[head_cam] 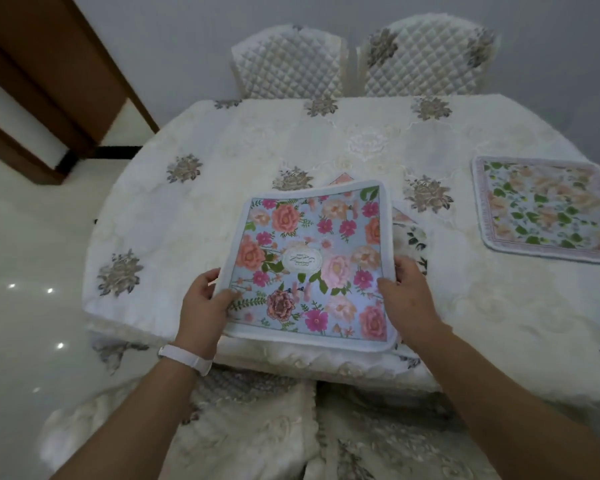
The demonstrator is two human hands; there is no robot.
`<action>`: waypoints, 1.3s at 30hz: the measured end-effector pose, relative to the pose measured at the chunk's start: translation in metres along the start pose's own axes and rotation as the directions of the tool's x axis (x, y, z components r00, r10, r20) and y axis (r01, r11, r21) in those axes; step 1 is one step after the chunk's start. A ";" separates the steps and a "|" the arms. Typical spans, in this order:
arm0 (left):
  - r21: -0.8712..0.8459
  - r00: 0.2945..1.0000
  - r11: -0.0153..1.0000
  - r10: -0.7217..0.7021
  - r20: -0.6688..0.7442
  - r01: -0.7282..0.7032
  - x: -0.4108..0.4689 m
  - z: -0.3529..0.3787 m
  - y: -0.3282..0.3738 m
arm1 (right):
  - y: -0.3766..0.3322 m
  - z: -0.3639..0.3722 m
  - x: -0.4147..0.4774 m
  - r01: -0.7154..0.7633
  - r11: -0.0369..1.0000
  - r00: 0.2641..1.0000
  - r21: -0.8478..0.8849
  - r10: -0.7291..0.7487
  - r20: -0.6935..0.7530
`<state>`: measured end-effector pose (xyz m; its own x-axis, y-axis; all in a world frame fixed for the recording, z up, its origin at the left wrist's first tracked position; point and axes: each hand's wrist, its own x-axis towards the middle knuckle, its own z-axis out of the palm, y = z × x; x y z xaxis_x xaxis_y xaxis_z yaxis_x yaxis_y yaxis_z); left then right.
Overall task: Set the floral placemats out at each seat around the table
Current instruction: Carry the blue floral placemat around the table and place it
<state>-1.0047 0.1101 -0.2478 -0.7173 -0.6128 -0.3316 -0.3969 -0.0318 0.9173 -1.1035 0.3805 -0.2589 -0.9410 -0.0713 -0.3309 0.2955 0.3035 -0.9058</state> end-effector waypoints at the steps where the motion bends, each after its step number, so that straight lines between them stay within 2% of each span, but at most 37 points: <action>1: -0.015 1.000 1.000 -0.007 0.007 0.007 -0.006 -0.014 -0.001 | -0.007 0.007 -0.004 0.038 0.999 0.999 -0.028 -0.037 0.030; 6: -0.117 0.998 0.992 -0.047 -0.046 0.042 -0.030 -0.085 -0.012 | -0.042 0.057 -0.031 0.197 0.978 0.968 -0.073 -0.183 0.173; 11: -0.118 0.988 0.992 0.018 -0.157 -0.037 -0.044 -0.163 -0.022 | -0.071 0.128 -0.072 0.266 0.961 0.936 -0.073 -0.239 0.258; 17: -0.186 0.974 0.981 0.009 -0.225 -0.052 -0.056 -0.297 -0.054 | -0.088 0.245 -0.132 0.250 0.964 0.917 -0.093 -0.205 0.341; 27: -0.313 0.922 0.946 -0.047 -0.384 -0.082 -0.089 -0.532 -0.096 | -0.123 0.455 -0.254 0.262 0.965 0.824 -0.022 -0.212 0.526; 33: -0.374 0.842 0.915 -0.077 -0.533 -0.153 -0.094 -0.613 -0.114 | -0.145 0.551 -0.282 0.371 0.927 0.731 -0.053 -0.256 0.633; 39: -0.427 0.810 0.893 -0.141 -0.569 -0.145 -0.058 -0.670 -0.124 | -0.161 0.643 -0.273 0.377 0.923 0.686 -0.084 -0.217 0.695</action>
<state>-0.5299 -0.3797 -0.1947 -0.1993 -0.9413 -0.2724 -0.0060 -0.2768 0.9609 -0.7879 -0.2595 -0.1921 -0.5948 -0.7747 -0.2143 -0.0955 0.3328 -0.9381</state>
